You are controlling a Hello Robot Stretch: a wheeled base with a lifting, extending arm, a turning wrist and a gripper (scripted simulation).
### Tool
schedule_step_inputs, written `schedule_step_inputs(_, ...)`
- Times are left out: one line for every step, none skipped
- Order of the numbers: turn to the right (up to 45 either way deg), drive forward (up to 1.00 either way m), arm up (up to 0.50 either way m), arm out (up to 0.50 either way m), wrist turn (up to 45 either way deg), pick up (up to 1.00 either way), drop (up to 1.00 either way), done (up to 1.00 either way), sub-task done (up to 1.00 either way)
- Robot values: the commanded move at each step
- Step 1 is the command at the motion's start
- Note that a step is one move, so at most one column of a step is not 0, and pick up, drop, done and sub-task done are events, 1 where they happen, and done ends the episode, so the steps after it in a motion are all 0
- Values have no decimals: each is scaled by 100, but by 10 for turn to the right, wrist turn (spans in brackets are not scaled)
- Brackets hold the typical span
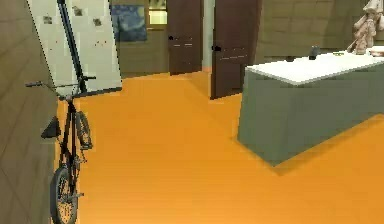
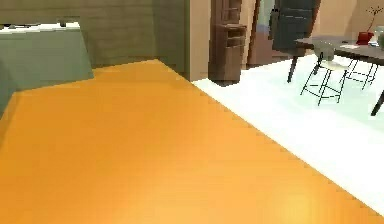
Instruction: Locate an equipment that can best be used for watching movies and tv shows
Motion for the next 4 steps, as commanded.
schedule_step_inputs(450,0,0,0,0,0,0,0,0)
schedule_step_inputs(450,0,0,0,0,0,0,0,0)
schedule_step_inputs(150,0,0,0,0,0,0,0,0)
schedule_step_inputs(0,100,0,0,0,0,0,0,0)
